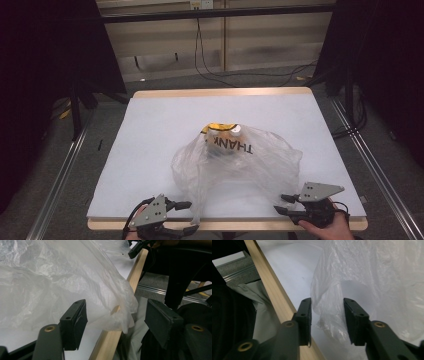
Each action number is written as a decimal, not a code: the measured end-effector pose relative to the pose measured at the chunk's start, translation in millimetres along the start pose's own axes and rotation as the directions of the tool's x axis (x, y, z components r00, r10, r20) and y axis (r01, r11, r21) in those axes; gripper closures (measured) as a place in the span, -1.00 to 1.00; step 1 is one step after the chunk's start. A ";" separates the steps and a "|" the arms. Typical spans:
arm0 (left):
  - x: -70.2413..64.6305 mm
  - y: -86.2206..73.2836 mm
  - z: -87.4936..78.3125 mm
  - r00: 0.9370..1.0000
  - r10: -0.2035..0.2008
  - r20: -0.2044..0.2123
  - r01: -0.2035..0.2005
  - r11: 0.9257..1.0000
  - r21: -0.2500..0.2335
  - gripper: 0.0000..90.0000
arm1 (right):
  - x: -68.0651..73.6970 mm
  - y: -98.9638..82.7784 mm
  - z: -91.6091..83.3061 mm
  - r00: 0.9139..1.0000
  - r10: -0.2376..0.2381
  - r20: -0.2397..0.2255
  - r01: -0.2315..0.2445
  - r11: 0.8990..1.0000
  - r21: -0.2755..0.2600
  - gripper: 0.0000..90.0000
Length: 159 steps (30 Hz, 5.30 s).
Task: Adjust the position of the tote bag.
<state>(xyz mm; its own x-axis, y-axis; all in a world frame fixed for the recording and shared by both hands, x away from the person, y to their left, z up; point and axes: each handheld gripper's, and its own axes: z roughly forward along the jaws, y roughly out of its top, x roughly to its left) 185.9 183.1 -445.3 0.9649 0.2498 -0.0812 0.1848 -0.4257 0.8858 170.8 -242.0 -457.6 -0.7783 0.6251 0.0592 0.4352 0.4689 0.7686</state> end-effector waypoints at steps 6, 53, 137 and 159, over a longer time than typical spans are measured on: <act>1.5 -0.1 13.6 0.999 0.043 0.015 -0.044 0.997 0.065 0.03 | 0.0 1.8 1.5 1.000 0.003 -0.030 -0.003 1.000 -0.001 0.94; 25.1 18.3 -10.6 1.000 -0.009 0.013 0.010 0.998 -0.055 1.00 | -7.8 29.3 -29.6 0.997 0.007 -0.083 -0.029 0.961 -0.274 1.00; 104.6 136.2 -85.2 0.980 0.030 -0.198 -0.099 0.932 -0.348 1.00 | -84.6 197.3 -84.4 0.998 -0.058 -0.016 0.036 0.790 -0.612 1.00; 142.4 159.9 -109.2 0.962 -0.022 -0.273 -0.080 0.930 -0.359 1.00 | -123.0 238.7 -103.2 0.997 0.029 0.074 0.025 0.765 -0.644 1.00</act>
<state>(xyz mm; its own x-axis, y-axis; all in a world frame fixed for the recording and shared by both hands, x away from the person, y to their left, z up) 332.4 245.6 -265.4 0.8729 0.4871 0.0268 0.0272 -0.1035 0.9943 323.7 -271.3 -215.7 -0.7295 0.6832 0.0343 0.0215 -0.0273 0.9994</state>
